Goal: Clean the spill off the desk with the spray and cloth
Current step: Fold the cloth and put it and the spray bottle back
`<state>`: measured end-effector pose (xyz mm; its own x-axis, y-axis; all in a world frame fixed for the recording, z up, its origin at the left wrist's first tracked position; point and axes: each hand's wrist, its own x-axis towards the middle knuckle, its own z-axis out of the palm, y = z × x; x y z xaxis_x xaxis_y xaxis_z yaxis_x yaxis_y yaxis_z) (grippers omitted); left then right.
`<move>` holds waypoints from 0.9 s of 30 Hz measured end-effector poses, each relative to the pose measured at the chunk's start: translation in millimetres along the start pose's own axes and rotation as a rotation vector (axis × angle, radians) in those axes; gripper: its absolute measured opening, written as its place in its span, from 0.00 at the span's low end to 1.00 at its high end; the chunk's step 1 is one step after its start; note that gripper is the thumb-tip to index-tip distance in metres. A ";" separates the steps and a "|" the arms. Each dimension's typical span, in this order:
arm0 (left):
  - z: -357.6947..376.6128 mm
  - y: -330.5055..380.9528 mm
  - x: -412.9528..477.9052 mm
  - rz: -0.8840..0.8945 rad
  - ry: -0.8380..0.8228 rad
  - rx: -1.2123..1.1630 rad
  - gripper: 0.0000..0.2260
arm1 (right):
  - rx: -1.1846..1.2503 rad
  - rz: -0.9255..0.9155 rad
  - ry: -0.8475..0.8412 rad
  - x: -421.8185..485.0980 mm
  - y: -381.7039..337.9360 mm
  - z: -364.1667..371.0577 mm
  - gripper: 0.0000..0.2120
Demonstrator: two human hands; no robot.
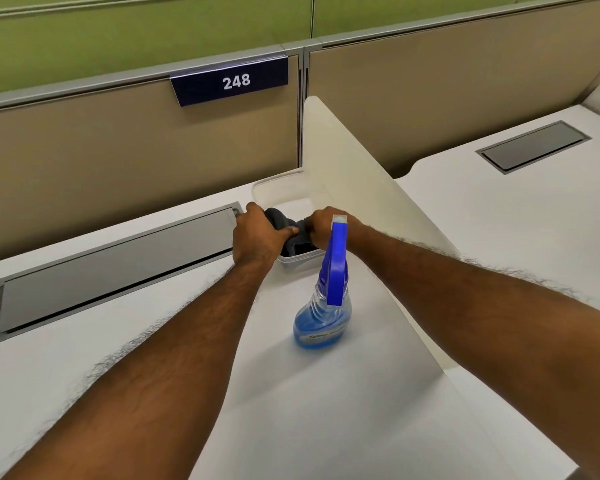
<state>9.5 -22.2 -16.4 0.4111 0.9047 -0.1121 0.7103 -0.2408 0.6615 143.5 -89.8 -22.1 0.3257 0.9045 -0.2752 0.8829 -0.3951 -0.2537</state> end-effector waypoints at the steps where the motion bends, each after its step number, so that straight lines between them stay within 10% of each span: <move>1: 0.5 -1.3 -0.8 0.013 0.001 0.005 0.32 | 0.000 -0.006 -0.019 0.1 0.8 2.7 0.11; 12: -19.7 -22.0 -20.4 0.137 0.027 0.067 0.30 | 0.125 -0.006 0.184 -26.0 6.3 5.3 0.14; 19: -54.3 -55.1 -48.2 0.223 0.078 0.194 0.27 | 0.632 0.081 0.591 -83.6 -5.9 2.5 0.04; 27: -78.3 -93.0 -81.5 0.229 0.083 0.285 0.26 | 0.983 0.216 0.760 -149.1 -10.6 34.8 0.15</move>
<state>-134.8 -46.0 -10.7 0.5385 0.8385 0.0834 0.7404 -0.5180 0.4284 73.8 -226.0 -10.7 0.8323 0.5408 0.1220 0.2699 -0.2031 -0.9412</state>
